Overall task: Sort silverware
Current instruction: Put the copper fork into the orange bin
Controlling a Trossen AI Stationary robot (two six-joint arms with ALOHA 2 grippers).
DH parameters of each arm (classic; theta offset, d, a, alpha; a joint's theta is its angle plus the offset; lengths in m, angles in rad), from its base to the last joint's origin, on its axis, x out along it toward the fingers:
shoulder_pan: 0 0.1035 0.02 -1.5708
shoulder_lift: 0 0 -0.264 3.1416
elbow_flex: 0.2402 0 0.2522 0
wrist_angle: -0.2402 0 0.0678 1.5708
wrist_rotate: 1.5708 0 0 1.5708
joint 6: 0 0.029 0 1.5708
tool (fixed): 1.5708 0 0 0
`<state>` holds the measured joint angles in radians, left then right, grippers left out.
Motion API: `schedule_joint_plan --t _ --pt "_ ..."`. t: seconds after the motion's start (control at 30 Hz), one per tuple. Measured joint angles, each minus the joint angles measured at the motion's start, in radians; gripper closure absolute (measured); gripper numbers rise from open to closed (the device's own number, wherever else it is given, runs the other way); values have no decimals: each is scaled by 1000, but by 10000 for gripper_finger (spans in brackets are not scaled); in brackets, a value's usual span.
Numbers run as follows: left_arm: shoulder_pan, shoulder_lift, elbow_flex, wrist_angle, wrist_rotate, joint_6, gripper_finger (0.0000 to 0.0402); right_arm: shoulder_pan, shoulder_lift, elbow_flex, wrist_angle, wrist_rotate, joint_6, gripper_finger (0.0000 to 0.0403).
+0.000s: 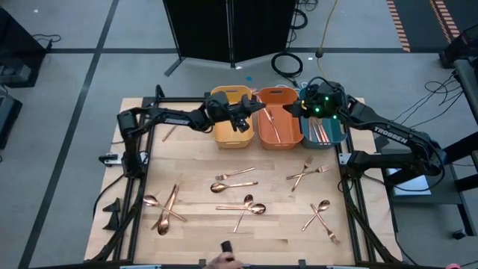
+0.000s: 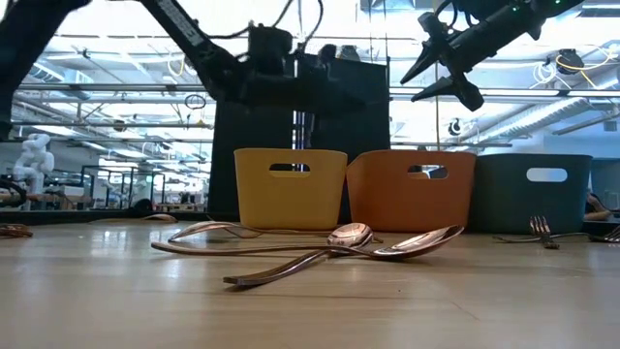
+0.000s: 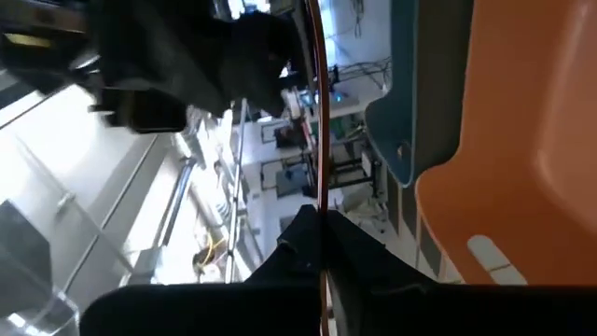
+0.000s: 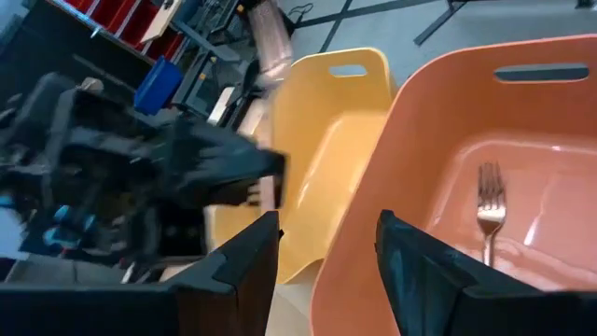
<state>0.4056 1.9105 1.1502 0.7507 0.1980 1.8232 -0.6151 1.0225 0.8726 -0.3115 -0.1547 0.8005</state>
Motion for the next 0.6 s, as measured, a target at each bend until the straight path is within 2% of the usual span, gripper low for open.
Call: schedule_joint_plan --t 0.13,0.33,0.6 --pt "11 55 52 -17 71 48 402 0 0 0 -2 -10 0 234" --pt "29 104 133 -164 175 138 402 -1 0 0 -1 -11 0 234" --pt "28 104 209 -328 156 155 402 -10 -1 0 0 -5 -29 234"
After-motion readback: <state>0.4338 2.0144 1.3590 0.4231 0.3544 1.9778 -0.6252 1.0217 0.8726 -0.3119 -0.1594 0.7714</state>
